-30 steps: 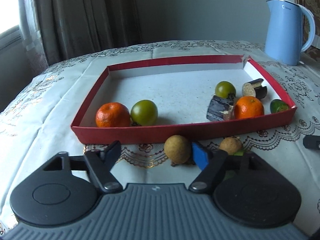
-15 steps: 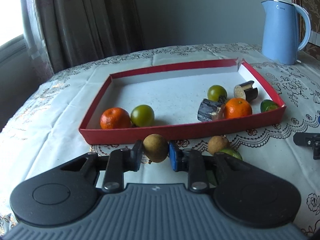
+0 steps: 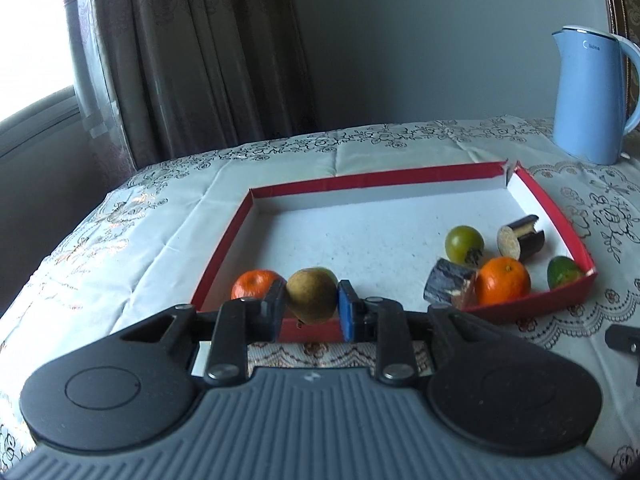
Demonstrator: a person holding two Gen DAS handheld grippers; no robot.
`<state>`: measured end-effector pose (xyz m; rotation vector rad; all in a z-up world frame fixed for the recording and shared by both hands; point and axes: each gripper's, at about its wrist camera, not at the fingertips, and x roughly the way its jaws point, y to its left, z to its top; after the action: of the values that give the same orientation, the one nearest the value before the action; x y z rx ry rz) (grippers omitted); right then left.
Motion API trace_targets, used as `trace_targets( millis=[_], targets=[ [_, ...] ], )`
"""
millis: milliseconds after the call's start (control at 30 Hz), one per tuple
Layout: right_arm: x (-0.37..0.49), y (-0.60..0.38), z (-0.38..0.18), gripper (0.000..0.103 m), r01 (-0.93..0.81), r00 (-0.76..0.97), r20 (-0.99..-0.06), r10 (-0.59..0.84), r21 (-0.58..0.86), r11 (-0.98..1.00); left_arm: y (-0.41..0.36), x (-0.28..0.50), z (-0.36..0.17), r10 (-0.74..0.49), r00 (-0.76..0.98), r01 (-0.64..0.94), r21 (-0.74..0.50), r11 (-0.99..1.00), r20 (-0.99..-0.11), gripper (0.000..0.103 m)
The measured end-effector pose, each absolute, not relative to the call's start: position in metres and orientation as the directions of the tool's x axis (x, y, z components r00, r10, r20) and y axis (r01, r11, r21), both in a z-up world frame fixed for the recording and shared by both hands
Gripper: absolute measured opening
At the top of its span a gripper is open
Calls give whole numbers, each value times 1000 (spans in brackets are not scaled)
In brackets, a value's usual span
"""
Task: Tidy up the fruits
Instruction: 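Carry the kiwi into the red box and open the left gripper, then grasp the green cut cucumber piece with the right gripper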
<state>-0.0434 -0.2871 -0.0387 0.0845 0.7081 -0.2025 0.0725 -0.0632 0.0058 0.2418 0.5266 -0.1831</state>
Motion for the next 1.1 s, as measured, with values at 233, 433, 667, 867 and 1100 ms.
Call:
trace_targets(
  millis=[233,433,667,867,1100],
  targets=[
    [-44,-287,-39,103,213,741,-653,-156,9,977,-71,103,2,-75,840,201,179,963,-538,27],
    [-44,-287,-39,103,213,741,-653,-156,9,977,-73,103,-2,-60,858,181,190,965,-510,83],
    [-43,-287,-39,103,213,741,-653,-156,9,977,-70,87,1,-75,854,198,190,962,-514,89],
    [-44,-287,-39,103,213,741,-653,-155,9,977,-58,63,-2,-81,843,197,166,966,-531,92],
    [-44,-287,-39,103,213,741,-653,-155,9,977,-35,53,-11,-43,837,144,144,979,-546,93]
  ],
)
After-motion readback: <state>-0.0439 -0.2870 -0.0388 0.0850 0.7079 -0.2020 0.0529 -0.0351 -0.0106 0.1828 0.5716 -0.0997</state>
